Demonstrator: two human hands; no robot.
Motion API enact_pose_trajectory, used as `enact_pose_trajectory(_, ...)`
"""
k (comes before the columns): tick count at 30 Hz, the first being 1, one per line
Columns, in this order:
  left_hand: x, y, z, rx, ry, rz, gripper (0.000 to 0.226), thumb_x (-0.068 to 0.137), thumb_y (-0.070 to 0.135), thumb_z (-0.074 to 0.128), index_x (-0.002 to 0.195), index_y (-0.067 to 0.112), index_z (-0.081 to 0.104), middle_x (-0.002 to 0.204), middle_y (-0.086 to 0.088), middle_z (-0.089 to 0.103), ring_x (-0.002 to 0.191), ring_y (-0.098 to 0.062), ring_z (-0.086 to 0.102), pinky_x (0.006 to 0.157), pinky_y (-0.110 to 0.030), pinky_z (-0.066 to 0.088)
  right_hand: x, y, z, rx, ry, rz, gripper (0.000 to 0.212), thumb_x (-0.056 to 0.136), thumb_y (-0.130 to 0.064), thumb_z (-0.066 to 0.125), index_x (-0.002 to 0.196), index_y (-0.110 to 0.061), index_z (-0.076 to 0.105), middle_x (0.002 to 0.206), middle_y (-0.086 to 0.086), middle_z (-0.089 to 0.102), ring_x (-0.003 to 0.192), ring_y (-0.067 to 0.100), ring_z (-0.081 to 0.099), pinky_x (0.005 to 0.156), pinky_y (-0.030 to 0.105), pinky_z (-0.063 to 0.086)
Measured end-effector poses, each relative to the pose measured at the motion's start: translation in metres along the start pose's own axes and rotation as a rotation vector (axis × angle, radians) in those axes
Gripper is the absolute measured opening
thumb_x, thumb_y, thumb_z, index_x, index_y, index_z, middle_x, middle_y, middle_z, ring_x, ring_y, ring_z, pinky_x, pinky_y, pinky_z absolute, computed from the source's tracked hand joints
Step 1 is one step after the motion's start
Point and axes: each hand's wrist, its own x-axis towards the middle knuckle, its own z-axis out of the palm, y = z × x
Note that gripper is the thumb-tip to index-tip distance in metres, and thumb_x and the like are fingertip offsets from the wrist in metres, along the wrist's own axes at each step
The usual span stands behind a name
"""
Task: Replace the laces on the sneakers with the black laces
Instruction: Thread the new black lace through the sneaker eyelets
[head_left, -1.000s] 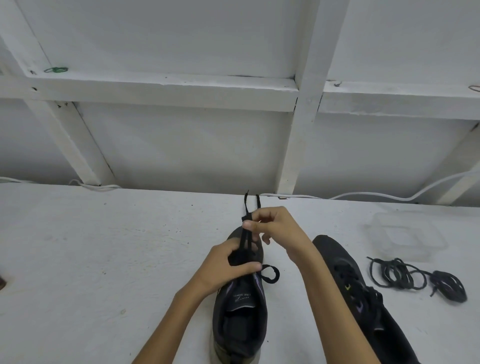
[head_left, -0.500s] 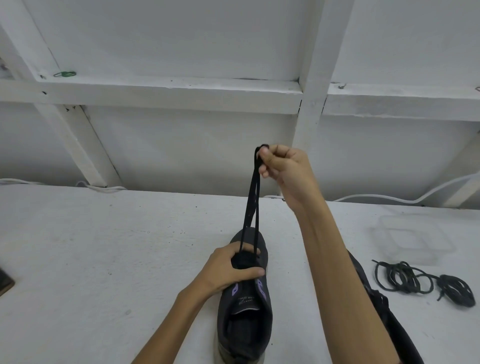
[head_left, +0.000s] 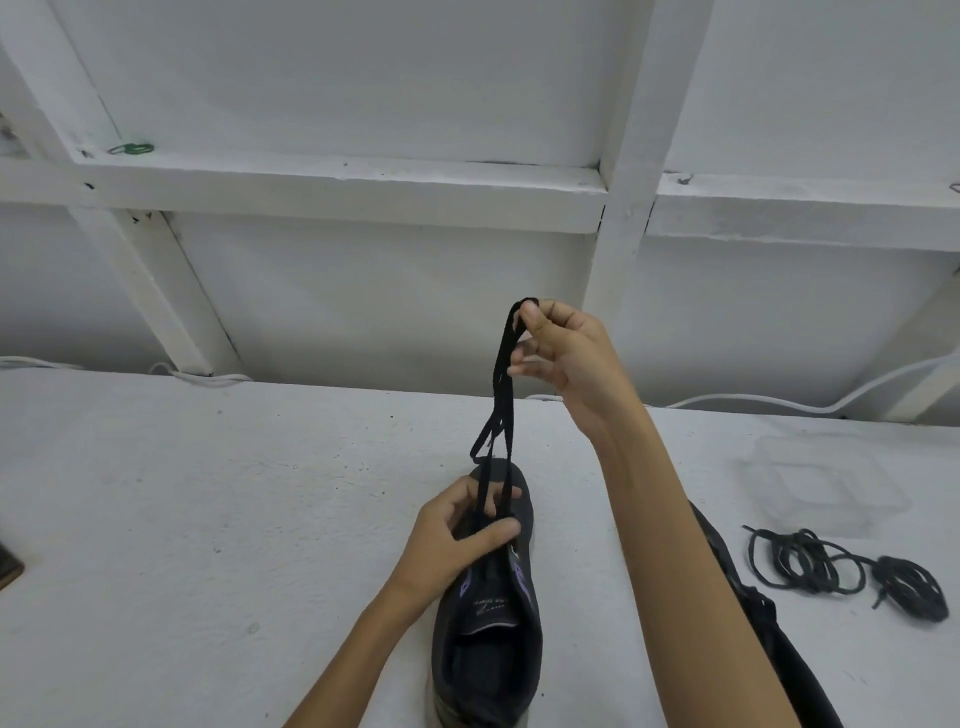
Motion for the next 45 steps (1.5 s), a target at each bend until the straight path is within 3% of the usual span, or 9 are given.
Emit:
enact_pose_trajectory(3,0.002,0.026,0.002,-0.093,-0.009,0.036,0.018,0.082,0.026,0.068,0.094,0.012,0.066,0.112,0.001,0.071,0.108,-0.014,0.065,0.087,-0.023,0.051,-0.007,0.002,0.000,-0.040,0.030,0.071,0.022,0.095,-0.027,0.062,0.100,-0.006,0.057,0.087,0.006,0.065,0.061,0.019,0.063,0.061,0.032,0.059)
enact_pose_trajectory(7,0.010,0.063,0.000,0.039,0.018,0.105,0.026,0.094,0.040,0.054,0.101,0.026,0.075,0.096,0.001,0.062,0.100,-0.005,0.061,0.086,-0.012,0.045,-0.021,0.004,0.004,-0.182,0.052,0.038,0.036,0.078,-0.010,0.080,0.105,-0.007,0.055,0.083,0.007,0.059,0.064,0.019,0.061,0.056,0.028,0.056)
enact_pose_trajectory(14,-0.008,0.063,-0.024,0.116,0.237,0.190,0.028,0.087,0.024,0.063,0.113,0.023,0.071,0.080,0.003,0.053,0.083,-0.016,0.059,0.079,-0.015,0.047,-0.056,0.020,-0.027,-0.345,0.321,-0.041,0.051,0.081,0.015,0.049,0.121,-0.017,0.046,0.095,0.007,0.057,0.051,0.019,0.057,0.043,0.028,0.047)
enact_pose_trajectory(18,-0.030,0.035,-0.051,0.019,0.522,0.066,0.024,0.088,0.005,0.066,0.108,0.018,0.068,0.067,0.005,0.060,0.072,-0.019,0.069,0.077,-0.020,0.055,-0.092,0.056,-0.066,-0.694,0.325,0.054,0.048,0.081,0.008,0.048,0.109,-0.029,0.058,0.102,0.002,0.060,0.048,0.021,0.055,0.045,0.030,0.046)
enact_pose_trajectory(23,-0.069,-0.016,-0.080,0.447,0.615,-0.212,0.013,0.086,0.019,0.072,0.083,0.031,0.069,0.060,0.010,0.069,0.075,0.000,0.065,0.066,-0.003,0.040,-0.141,0.112,-0.082,-1.026,0.112,0.381,0.029,0.084,0.004,0.051,0.090,-0.020,0.067,0.093,0.004,0.064,0.051,0.024,0.066,0.049,0.030,0.056)
enact_pose_trajectory(28,-0.090,-0.037,-0.084,0.720,0.672,-0.462,0.018,0.080,0.029,0.072,0.086,0.043,0.063,0.084,0.023,0.067,0.083,-0.008,0.059,0.070,-0.031,0.042,-0.164,0.124,-0.086,-1.244,-0.075,0.626,0.009,0.077,-0.015,0.059,0.080,-0.020,0.066,0.085,-0.005,0.064,0.077,0.012,0.063,0.066,0.025,0.055)
enact_pose_trajectory(35,-0.078,-0.050,-0.098,0.802,0.525,-0.419,0.069,0.064,-0.011,0.056,0.118,0.032,0.054,0.141,0.005,0.045,0.126,-0.023,0.039,0.087,-0.042,0.042,-0.152,0.079,-0.073,-1.279,-0.447,0.821,0.005,0.080,-0.021,0.069,0.082,-0.017,0.065,0.078,0.005,0.068,0.049,0.019,0.061,0.045,0.021,0.048)
enact_pose_trajectory(39,-0.052,-0.034,-0.096,0.878,0.432,-0.386,0.072,0.068,-0.003,0.060,0.130,0.030,0.048,0.157,0.003,0.025,0.141,-0.023,0.025,0.104,-0.045,0.035,-0.119,0.054,-0.071,-1.404,-0.285,0.600,0.015,0.084,-0.039,0.068,0.091,-0.027,0.066,0.076,-0.008,0.065,0.046,0.009,0.058,0.054,0.020,0.047)
enact_pose_trajectory(45,0.024,-0.013,-0.067,0.914,0.318,-0.049,0.052,0.086,0.010,0.059,0.135,0.024,0.050,0.150,0.002,0.041,0.138,-0.022,0.034,0.108,-0.043,0.033,-0.028,0.071,-0.063,-1.348,0.079,0.308,0.016,0.087,-0.036,0.061,0.101,-0.028,0.064,0.101,-0.002,0.067,0.093,0.022,0.063,0.074,0.028,0.042)
